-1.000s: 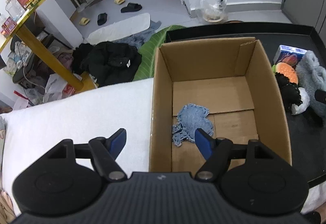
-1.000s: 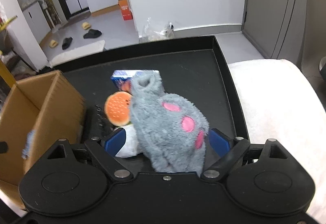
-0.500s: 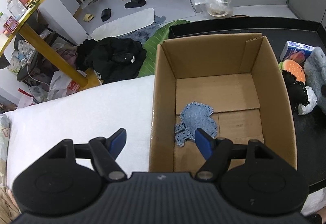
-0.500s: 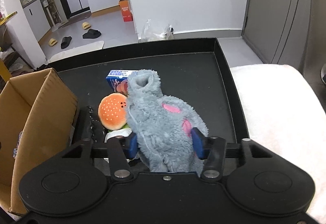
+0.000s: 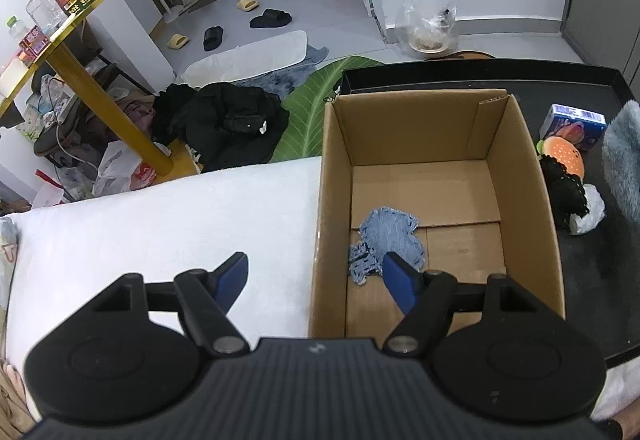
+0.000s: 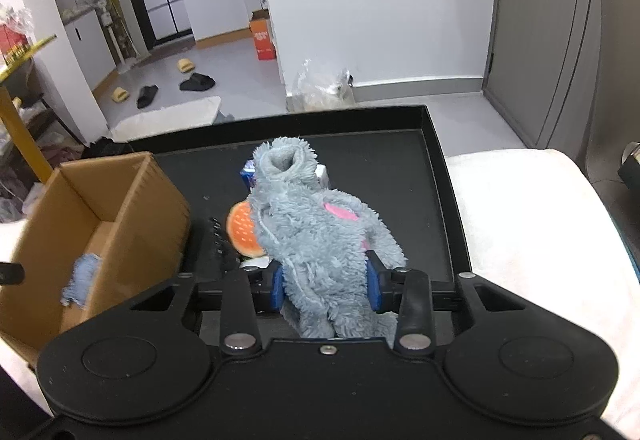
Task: Organize soft objects
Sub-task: 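Lift the grey plush with the right gripper and drop it into the box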
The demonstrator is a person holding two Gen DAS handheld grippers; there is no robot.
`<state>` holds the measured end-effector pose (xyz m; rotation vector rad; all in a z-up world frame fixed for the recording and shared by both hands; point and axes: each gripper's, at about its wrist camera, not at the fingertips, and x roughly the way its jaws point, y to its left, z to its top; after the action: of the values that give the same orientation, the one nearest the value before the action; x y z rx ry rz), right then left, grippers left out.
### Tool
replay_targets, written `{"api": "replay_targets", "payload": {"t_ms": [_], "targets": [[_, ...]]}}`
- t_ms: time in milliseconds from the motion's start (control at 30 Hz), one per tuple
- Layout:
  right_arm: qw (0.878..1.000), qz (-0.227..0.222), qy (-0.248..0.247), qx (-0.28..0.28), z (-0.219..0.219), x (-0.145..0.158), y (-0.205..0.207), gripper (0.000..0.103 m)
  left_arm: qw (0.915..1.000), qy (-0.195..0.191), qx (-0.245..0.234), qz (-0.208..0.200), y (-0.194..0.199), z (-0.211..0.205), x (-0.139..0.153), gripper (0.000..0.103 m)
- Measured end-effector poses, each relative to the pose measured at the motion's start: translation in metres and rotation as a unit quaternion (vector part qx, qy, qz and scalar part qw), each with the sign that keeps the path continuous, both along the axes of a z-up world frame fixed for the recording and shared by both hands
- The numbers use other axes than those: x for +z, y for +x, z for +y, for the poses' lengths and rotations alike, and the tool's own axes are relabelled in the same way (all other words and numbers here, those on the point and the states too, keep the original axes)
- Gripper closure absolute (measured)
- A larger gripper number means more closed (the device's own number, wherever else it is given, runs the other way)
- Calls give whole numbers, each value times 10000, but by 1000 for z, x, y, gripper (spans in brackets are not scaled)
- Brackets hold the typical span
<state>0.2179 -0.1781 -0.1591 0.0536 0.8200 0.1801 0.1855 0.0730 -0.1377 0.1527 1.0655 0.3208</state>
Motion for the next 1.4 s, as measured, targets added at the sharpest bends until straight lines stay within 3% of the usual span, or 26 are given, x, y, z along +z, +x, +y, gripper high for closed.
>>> {"api": "replay_targets", "payload": {"t_ms": [567, 1200, 1400], "targets": [[9974, -520, 145, 468, 16, 45, -16, 66, 9994, -275, -14, -204, -13, 10, 2, 30], [9897, -669, 358, 1213, 88, 62, -10, 64, 9956, -868, 173, -311, -13, 31, -9, 31], [9881, -593, 415, 1355, 106, 62, -7, 63, 9942, -1027, 225, -220, -9, 37, -16, 43]]}}
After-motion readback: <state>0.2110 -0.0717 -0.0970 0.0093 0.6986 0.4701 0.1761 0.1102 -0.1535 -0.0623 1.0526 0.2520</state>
